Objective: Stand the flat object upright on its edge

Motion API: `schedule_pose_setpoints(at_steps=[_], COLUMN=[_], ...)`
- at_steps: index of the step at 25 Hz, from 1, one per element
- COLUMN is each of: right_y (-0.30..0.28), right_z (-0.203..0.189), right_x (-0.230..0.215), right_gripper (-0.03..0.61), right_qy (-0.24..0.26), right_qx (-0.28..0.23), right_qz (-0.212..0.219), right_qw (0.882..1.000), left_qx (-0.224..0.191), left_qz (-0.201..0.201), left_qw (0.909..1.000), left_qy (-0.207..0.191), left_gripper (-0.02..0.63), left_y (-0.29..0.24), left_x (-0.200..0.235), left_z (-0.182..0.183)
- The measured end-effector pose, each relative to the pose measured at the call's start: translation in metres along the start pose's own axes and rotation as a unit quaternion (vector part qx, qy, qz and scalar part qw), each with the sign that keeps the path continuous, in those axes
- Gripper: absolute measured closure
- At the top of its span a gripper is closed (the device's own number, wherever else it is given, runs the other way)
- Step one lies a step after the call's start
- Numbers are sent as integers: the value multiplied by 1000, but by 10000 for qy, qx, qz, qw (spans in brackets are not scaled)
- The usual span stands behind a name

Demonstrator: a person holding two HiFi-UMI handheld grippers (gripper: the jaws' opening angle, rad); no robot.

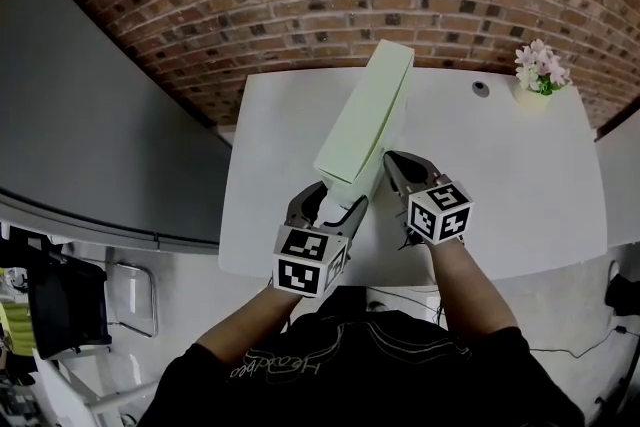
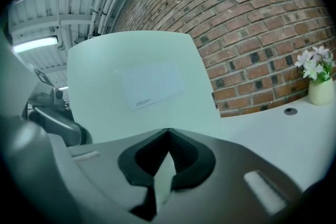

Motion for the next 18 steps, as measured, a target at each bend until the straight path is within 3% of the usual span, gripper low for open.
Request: schedule_pose_setpoints(at_steps=[10,18], right_y=[-11,-1], right_z=[12,10], right_x=[-27,-45], right_gripper=[574,574], right_qy=[-25,-145], right_qx=[60,173], right_qz=[-92,-184], right_qw=[9999,9996], left_qx=[-225,-372], left_qz=[212,676], left_qw=[9995,9962], left_qy=[74,413], left_gripper=[331,331], left_y=[-23,-33], left_x=[15,31], left_z=[21,36])
Point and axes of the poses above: the fingertips, and each gripper's own axes: y backward along the fingers, x to its left, z out of its top, the point moved 4 cm from there along y, backward along the fingers, and after that the axes turned 13 degrees about x, right-handed, at the moved point
